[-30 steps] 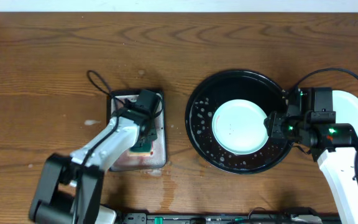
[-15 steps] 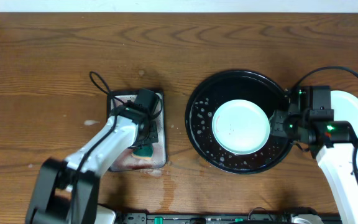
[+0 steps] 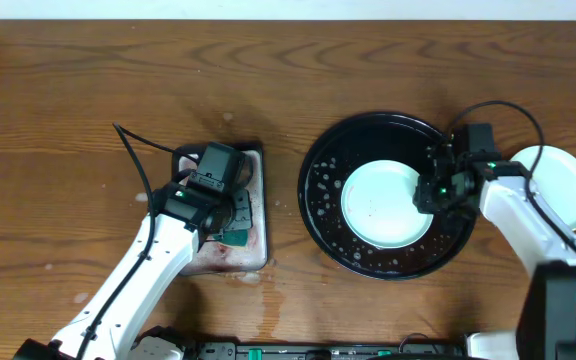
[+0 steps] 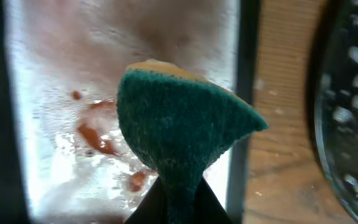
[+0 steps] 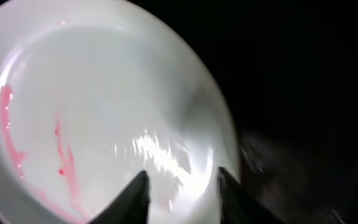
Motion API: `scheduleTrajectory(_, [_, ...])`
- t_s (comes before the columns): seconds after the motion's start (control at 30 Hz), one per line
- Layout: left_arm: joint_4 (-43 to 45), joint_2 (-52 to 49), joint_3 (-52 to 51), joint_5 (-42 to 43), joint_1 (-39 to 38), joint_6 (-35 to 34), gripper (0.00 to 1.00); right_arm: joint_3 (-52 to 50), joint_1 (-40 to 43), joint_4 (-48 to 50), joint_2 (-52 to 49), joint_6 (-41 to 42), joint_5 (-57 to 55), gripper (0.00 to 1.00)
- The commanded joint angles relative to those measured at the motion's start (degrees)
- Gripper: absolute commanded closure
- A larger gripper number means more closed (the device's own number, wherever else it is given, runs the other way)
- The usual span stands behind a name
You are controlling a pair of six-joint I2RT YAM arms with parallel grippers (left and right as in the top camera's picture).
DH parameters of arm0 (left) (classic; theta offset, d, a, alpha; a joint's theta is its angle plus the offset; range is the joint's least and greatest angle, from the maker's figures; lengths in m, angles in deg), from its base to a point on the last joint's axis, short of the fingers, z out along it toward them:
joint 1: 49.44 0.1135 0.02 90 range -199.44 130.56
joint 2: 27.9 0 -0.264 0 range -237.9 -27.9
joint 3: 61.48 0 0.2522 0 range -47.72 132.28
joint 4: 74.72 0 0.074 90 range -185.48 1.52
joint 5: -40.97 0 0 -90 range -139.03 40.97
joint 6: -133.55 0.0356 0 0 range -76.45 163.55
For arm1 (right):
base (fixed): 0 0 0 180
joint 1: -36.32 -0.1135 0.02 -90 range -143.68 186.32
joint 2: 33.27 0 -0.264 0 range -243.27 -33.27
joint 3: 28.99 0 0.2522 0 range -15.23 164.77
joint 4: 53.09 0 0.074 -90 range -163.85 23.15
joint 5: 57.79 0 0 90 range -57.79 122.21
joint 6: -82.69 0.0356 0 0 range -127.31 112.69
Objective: Clean dirty plates on tray and stack at the side
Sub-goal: 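Grasp the green sponge in the soapy tray with the left gripper, then scrub the pale blue plate with the sponge while the right gripper holds it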
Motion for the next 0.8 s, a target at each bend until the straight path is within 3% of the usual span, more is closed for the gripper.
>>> scheduleTrajectory(0.0, [0.7, 0.3, 1.9, 8.6, -0.2, 1.6, 0.92, 0.2, -0.1, 0.8, -4.8, -2.8, 3.8, 0.74])
scheduleTrajectory(0.1, [0.2, 0.3, 3.1, 9.4, -0.2, 2.2, 0.93, 0.2, -0.2, 1.5, -8.1, -2.8, 5.8, 0.98])
scheduleTrajectory(0.43, [2.0, -0.7, 12.4, 12.8, -5.5, 1.3, 0.93, 0.4, -0.5, 1.8, -7.5, -2.8, 7.6, 0.98])
scheduleTrajectory(0.5, [4.5, -1.5, 12.6, 12.8, -8.2, -0.5, 0.93, 0.4, 0.3, 1.8, -5.1, -0.5, 5.0, 0.79])
scheduleTrajectory(0.6, [9.6, -4.4, 12.6, 12.8, -12.8, -2.6, 0.93, 0.4, 2.5, 1.2, -1.0, 0.5, 3.5, 0.65])
scheduleTrajectory(0.77, [16.8, -11.8, 13.8, 12.9, -19.1, -6.3, 0.93, 0.4, 6.7, -0.8, 2.6, 0.4, 3.1, 0.62])
